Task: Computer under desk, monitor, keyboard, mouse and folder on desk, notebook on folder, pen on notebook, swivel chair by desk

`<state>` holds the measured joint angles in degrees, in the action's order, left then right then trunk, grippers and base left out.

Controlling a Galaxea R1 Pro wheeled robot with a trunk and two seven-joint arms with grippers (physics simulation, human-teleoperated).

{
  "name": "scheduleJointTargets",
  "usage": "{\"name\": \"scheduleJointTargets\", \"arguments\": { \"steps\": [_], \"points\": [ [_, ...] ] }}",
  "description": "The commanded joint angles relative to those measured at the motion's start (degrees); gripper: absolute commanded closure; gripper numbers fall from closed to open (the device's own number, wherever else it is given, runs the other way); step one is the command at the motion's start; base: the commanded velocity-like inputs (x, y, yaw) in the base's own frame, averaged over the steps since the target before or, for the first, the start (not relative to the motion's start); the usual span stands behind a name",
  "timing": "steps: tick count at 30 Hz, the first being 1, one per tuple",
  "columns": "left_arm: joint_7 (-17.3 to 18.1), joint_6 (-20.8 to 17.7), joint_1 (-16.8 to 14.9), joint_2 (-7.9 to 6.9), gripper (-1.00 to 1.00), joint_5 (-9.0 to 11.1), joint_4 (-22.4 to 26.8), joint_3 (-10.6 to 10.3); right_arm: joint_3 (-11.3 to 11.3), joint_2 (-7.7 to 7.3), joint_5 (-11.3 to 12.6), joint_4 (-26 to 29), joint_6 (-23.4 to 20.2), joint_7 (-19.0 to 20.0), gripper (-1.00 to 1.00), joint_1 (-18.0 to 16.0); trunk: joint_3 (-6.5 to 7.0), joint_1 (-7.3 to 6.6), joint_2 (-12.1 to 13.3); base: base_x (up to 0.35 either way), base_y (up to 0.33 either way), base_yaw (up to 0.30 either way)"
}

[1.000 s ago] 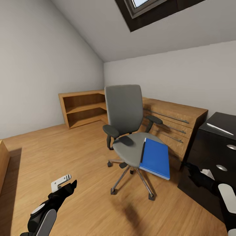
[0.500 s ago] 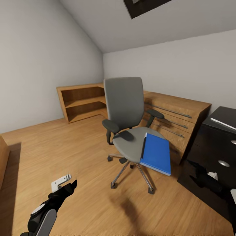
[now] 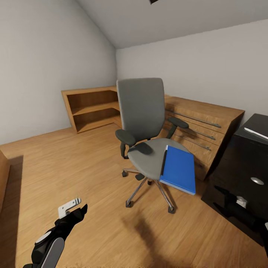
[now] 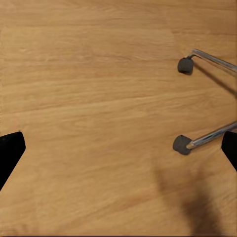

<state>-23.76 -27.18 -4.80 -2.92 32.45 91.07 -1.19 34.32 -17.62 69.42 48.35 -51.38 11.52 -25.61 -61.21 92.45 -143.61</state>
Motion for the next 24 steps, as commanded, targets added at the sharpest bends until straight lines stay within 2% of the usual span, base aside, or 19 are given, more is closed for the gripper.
{"name": "scheduleJointTargets", "arguments": {
  "steps": [1, 3, 8, 12, 14, 15, 19, 24],
  "points": [
    [-0.59, -0.07, -0.03, -0.06, -1.00, 0.60, 0.08, -0.12, -0.07, -0.07, -0.54, -0.14, -0.34, 1.39, -1.00, -0.06, -0.28, 0.01, -0.04, 0.000, 0.000, 0.000],
    [-0.59, -0.08, -0.03, -0.03, -1.00, 0.60, 0.08, -0.12, -1.26, -0.38, -0.61, -0.35, -0.40, 4.27, -1.00, -0.06, -0.72, 0.06, -0.07, 0.000, 0.000, 0.000],
    [-0.59, -0.12, -0.04, 0.01, -1.00, 0.60, 0.08, -0.19, -3.49, -0.82, -0.67, -0.60, -0.41, 8.18, -1.00, -0.06, -1.83, 0.19, -0.13, 0.000, 0.000, 0.000],
    [-0.59, -0.12, -0.03, 0.02, -1.00, 0.60, 0.08, -0.21, -4.54, -0.90, -0.68, -0.67, -0.46, 9.70, -1.00, -0.06, -2.72, 0.29, -0.19, 0.000, 0.000, 0.000],
    [-0.59, -0.14, -0.03, 0.02, -1.00, 0.60, 0.08, -0.21, -6.52, -0.91, -0.68, -0.60, -0.47, 10.75, -1.00, -0.07, -3.16, 0.35, -0.21, 0.000, 0.000, 0.000],
    [-0.59, -0.15, -0.03, 0.02, -1.00, 0.60, 0.08, -0.21, -7.88, -0.92, -0.65, -0.58, -0.45, 11.47, -1.00, -0.07, -3.16, 0.35, -0.21, 0.000, 0.000, 0.000],
    [-0.59, -0.15, -0.03, 0.02, -1.00, 0.60, 0.08, -0.21, -10.38, -0.85, -0.61, -0.61, -0.40, 12.99, -1.00, -0.06, -3.16, 0.35, -0.21, 0.000, 0.000, 0.000],
    [-0.59, -0.15, -0.03, 0.02, -1.00, 0.60, 0.08, -0.21, -11.63, -0.77, -0.66, -0.62, -0.39, 13.61, -1.00, -0.07, -3.16, 0.35, -0.21, 0.000, 0.000, 0.000]
  ]
}}
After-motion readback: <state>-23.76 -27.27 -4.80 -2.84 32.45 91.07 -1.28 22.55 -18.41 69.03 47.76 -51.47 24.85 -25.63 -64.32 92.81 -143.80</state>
